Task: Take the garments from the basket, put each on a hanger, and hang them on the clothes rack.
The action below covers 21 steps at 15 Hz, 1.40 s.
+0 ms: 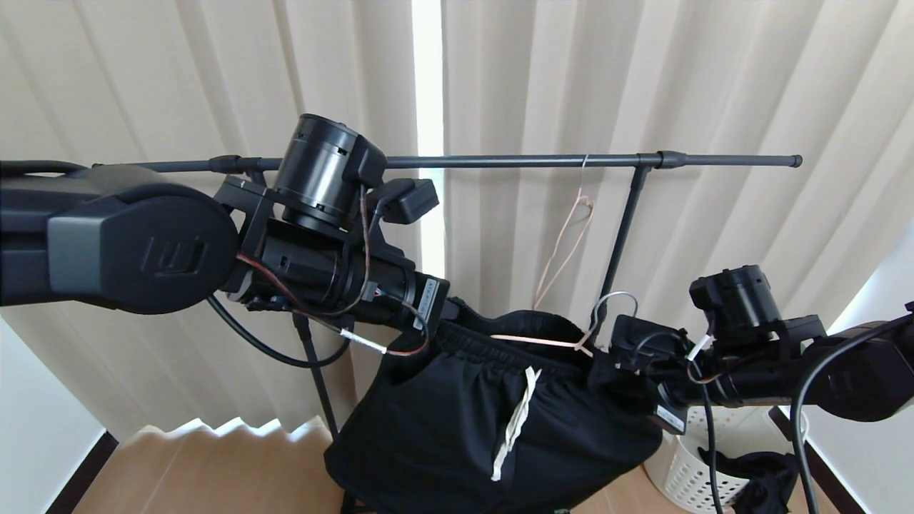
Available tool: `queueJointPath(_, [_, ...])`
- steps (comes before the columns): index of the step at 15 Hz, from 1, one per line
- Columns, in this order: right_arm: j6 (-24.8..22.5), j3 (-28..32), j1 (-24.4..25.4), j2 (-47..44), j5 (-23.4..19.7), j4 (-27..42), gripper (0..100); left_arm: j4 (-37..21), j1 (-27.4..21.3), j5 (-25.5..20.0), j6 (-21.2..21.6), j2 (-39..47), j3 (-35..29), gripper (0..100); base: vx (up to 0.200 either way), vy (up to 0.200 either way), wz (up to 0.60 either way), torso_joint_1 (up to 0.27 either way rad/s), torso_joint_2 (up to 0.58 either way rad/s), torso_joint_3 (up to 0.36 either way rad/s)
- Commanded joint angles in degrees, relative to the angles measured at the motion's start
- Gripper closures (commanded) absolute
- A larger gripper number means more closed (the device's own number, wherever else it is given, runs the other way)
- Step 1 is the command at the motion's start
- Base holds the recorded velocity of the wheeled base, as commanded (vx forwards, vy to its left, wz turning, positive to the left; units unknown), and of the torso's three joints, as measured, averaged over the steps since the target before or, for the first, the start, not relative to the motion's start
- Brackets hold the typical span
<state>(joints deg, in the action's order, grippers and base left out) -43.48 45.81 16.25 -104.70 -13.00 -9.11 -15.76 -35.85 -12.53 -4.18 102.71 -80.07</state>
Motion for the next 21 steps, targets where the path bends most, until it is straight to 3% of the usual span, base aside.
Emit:
queueJointPath(1, [-0.02, -0.02, 0.45, -0.85, 1.04, -0.03, 100, 0.03, -0.09, -0.12, -0.13, -0.4, -0.18, 100, 0.0, 0.0, 0.0, 0.0, 0.0, 0.0])
queueJointPath(3, [-0.11, -0.02, 0.45, -1.55, 3.06, -0.03, 100, 0.03, 0.61, -0.12, -0.13, -0.93, -0.09, 100, 0.0, 0.0, 0.0, 0.0, 0.0, 0.0])
queueJointPath(7, [-0.11, -0.64, 0.01, -1.47, 3.15, -2.14, 100, 0.12, 8.25, -0.3, 0.31, -1.28, 1.58, 100, 0.0, 0.0, 0.0, 0.0, 0.0, 0.0])
queueJointPath(9, [-0.2, -0.64, -0.08, -1.55, 3.33, -2.14, 100, 0.21, 9.31, -0.56, 0.4, -1.28, 2.28, 100, 0.0, 0.0, 0.0, 0.0, 0.0, 0.0])
queueJointPath(14, [0.07, -0.28, 0.8, -3.05, 9.22, -2.32, 100, 0.38, 3.33, -1.09, 0.23, 1.01, 2.2, 100, 0.0, 0.0, 0.0, 0.0, 0.0, 0.0])
queueJointPath(19, [7.62, -0.02, 3.35, -0.5, 9.13, -2.5, 100, 0.65, -0.18, 1.28, -0.04, 5.75, 1.93, 100, 0.0, 0.0, 0.0, 0.0, 0.0, 0.0])
queueJointPath(21, [8.5, -0.11, 4.67, 0.73, 8.86, -2.5, 100, 1.61, -0.18, 1.46, -0.04, 6.45, 1.76, 100, 0.0, 0.0, 0.0, 0.0, 0.0, 0.0])
